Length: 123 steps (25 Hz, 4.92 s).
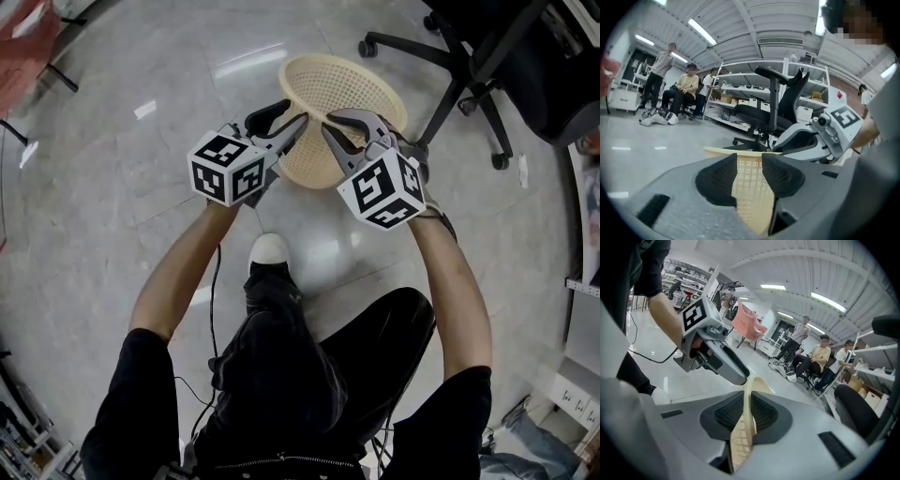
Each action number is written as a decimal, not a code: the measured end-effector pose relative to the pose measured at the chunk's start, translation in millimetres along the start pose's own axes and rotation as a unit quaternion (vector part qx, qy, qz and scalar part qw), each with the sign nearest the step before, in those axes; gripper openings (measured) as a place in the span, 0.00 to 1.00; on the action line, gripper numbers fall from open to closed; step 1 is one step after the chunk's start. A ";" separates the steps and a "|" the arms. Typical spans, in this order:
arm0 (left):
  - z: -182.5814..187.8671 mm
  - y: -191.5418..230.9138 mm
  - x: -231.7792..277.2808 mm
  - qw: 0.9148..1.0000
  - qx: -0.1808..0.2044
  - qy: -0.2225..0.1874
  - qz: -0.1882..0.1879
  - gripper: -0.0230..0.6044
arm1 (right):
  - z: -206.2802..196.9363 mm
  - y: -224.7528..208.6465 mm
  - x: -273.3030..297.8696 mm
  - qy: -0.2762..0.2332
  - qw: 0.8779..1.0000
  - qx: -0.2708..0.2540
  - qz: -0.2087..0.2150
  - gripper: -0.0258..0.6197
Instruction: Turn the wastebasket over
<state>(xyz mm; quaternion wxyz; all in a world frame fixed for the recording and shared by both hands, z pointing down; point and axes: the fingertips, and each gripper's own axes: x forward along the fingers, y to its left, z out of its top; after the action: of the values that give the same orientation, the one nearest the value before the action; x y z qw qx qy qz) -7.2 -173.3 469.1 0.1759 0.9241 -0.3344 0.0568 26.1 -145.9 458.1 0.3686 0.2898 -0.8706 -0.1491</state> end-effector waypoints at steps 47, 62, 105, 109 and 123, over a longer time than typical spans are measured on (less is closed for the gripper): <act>-83.4 -6.2 -55.6 0.997 0.048 0.041 0.055 0.17 | -9.5 49.9 -9.4 -0.017 0.993 0.106 -0.038 0.11; -83.1 -0.4 -49.4 0.995 0.063 0.049 0.055 0.17 | -143.8 -24.0 -30.0 0.076 0.895 0.406 -0.170 0.19; 44.8 38.0 -35.2 0.993 0.107 -0.006 0.044 0.04 | -42.3 -49.7 -25.4 -0.005 0.922 0.365 -0.129 0.07; 83.0 35.5 -17.5 0.994 0.105 -0.010 0.028 0.04 | -27.8 -83.6 -30.8 -0.009 0.919 0.370 -0.136 0.07; 281.2 -50.0 -98.1 0.998 0.053 0.021 0.034 0.04 | 148.4 -140.5 -179.8 0.026 0.902 0.409 -0.136 0.06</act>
<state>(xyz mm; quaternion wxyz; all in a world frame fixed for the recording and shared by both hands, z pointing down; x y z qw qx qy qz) -54.3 -181.0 171.0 0.1319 0.9187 -0.3585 0.1000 74.3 -139.3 190.2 0.2160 0.5344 -0.7974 0.1788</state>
